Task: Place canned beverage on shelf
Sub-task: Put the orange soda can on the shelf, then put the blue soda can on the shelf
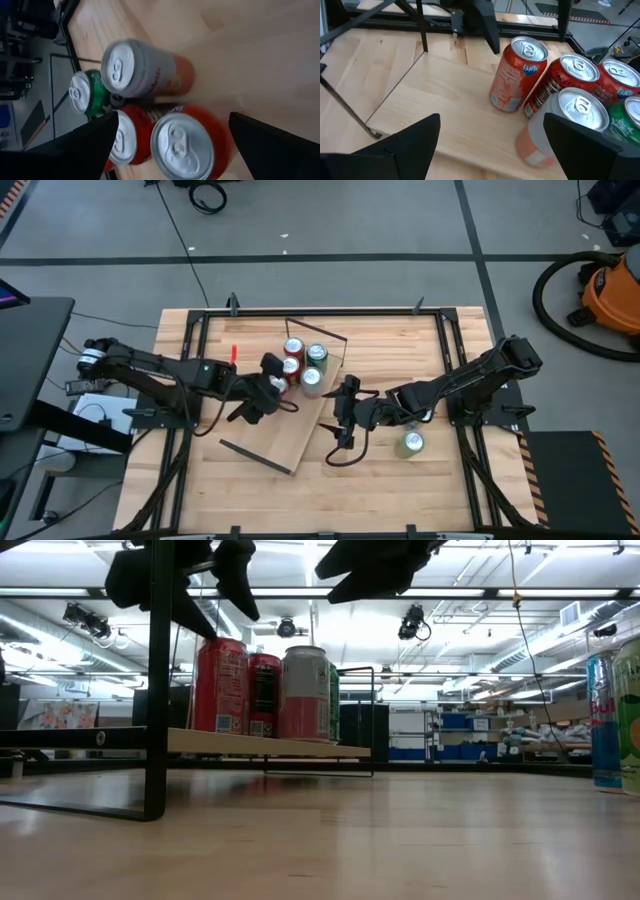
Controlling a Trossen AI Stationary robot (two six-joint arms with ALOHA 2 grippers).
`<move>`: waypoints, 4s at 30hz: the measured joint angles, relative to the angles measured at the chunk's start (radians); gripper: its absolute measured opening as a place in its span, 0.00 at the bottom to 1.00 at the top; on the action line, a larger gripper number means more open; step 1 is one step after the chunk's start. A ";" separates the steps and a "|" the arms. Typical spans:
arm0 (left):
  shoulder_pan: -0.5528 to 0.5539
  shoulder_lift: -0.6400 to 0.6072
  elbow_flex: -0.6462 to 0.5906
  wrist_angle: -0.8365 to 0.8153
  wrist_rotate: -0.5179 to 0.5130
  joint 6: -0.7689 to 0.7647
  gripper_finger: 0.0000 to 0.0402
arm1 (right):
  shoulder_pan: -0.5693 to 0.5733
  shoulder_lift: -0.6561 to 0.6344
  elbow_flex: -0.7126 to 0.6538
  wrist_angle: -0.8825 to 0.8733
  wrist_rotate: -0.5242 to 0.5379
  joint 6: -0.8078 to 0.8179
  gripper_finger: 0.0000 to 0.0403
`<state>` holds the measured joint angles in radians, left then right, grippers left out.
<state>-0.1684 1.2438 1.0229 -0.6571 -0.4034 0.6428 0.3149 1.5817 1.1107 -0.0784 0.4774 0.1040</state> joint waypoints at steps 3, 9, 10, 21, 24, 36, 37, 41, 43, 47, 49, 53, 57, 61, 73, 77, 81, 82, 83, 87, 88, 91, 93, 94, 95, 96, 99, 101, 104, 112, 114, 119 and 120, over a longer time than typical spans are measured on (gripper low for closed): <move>-0.035 -0.005 0.000 0.020 0.000 -0.024 0.98 | 0.000 -0.025 0.000 -0.038 -0.010 0.024 0.91; -0.132 -0.048 0.001 0.087 0.000 -0.170 0.98 | 0.013 -0.096 0.000 -0.281 -0.129 0.202 0.90; -0.144 -0.053 0.002 0.104 -0.003 -0.199 0.98 | 0.021 -0.107 0.001 -0.330 -0.141 0.240 0.90; -0.192 -0.062 0.002 0.135 -0.017 -0.443 0.98 | 0.136 -0.030 0.236 -0.930 -0.178 0.547 0.86; -0.187 -0.062 0.002 0.142 -0.031 -0.470 0.98 | 0.136 -0.035 0.270 -1.103 -0.161 0.647 0.86; -0.186 -0.062 0.002 0.099 -0.045 -0.579 0.98 | 0.122 -0.204 0.127 -1.265 -0.218 0.837 0.86; -0.187 -0.062 0.002 0.099 -0.045 -0.580 0.98 | 0.119 -0.221 0.109 -1.261 -0.218 0.855 0.86; -0.187 -0.062 0.002 0.098 -0.045 -0.580 0.97 | 0.105 -0.273 0.043 -1.250 -0.234 0.890 0.86; -0.187 -0.062 0.002 0.098 -0.046 -0.579 0.97 | 0.096 -0.286 0.010 -1.241 -0.262 0.896 0.86; -0.187 -0.062 0.001 0.093 -0.047 -0.579 0.97 | 0.079 -0.304 -0.050 -1.238 -0.296 0.900 0.87; -0.187 -0.062 0.001 0.089 -0.047 -0.572 0.97 | 0.072 -0.309 -0.071 -1.235 -0.299 0.899 0.87; -0.186 -0.062 0.001 0.083 -0.047 -0.571 0.97 | 0.058 -0.312 -0.097 -1.231 -0.323 0.892 0.87; -0.186 -0.062 0.001 0.079 -0.047 -0.570 0.97 | 0.043 -0.312 -0.132 -1.223 -0.366 0.891 0.87; -0.186 -0.062 0.001 0.078 -0.047 -0.570 0.97 | 0.034 -0.311 -0.169 -1.189 -0.423 0.891 0.86; -0.209 -0.067 0.000 0.040 -0.047 -0.597 0.97 | 0.008 -0.311 -0.211 -1.120 -0.469 0.814 0.73; -0.232 -0.103 0.000 0.034 -0.065 -0.597 0.97 | -0.021 -0.311 -0.210 -1.107 -0.472 0.781 0.61; -0.238 -0.155 0.000 0.014 -0.078 -0.598 0.97 | -0.060 -0.308 -0.183 -1.058 -0.462 0.736 0.61; -0.238 -0.169 0.000 0.003 -0.078 -0.603 0.97 | -0.069 -0.308 -0.168 -1.046 -0.455 0.726 0.61; -0.238 -0.183 0.000 -0.002 -0.078 -0.612 0.97 | -0.076 -0.308 -0.154 -1.034 -0.444 0.712 0.61; -0.238 -0.223 0.000 -0.049 -0.076 -0.667 0.97 | -0.095 -0.282 -0.096 -0.988 -0.418 0.660 0.62; -0.238 -0.229 0.000 -0.058 -0.076 -0.677 0.97 | -0.096 -0.262 -0.076 -0.990 -0.417 0.650 0.63; -0.233 -0.232 0.000 -0.073 -0.075 -0.683 0.97 | -0.101 -0.188 -0.017 -0.990 -0.416 0.598 0.63; -0.232 -0.232 0.000 -0.073 -0.075 -0.685 0.97 | -0.101 -0.130 0.034 -0.990 -0.417 0.562 0.63; -0.232 -0.232 0.000 -0.073 -0.075 -0.685 0.97 | -0.101 -0.102 0.063 -0.990 -0.417 0.542 0.63; -0.232 -0.232 0.000 -0.073 -0.075 -0.685 0.97 | -0.101 -0.074 0.094 -0.991 -0.418 0.523 0.63; -0.232 -0.231 0.000 -0.073 -0.075 -0.686 0.97 | -0.101 -0.046 0.126 -0.991 -0.418 0.505 0.63; -0.232 -0.230 0.000 -0.073 -0.064 -0.707 0.97 | -0.100 0.027 0.220 -0.993 -0.418 0.448 0.63; -0.232 -0.230 0.000 -0.072 -0.037 -0.736 0.97 | -0.094 0.067 0.280 -0.990 -0.411 0.408 0.63; -0.232 -0.209 0.001 -0.045 0.002 -0.772 0.97 | -0.085 0.114 0.366 -0.993 -0.373 0.356 0.63; -0.218 -0.074 0.001 0.109 0.008 -0.772 0.97 | -0.082 0.152 0.510 -0.992 -0.264 0.299 0.63; -0.205 -0.039 0.001 0.152 0.008 -0.764 0.97 | -0.081 0.149 0.522 -0.993 -0.246 0.293 0.63; -0.163 0.034 0.001 0.261 0.024 -0.759 0.97 | -0.072 0.144 0.533 -0.967 -0.232 0.263 0.63; -0.156 0.046 0.001 0.297 0.041 -0.760 0.97 | -0.070 0.144 0.533 -0.948 -0.231 0.259 0.63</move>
<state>-0.3243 1.2897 1.0237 -0.3601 -0.3625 -0.1171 0.2454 1.7260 1.6440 -1.0261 0.2460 0.3630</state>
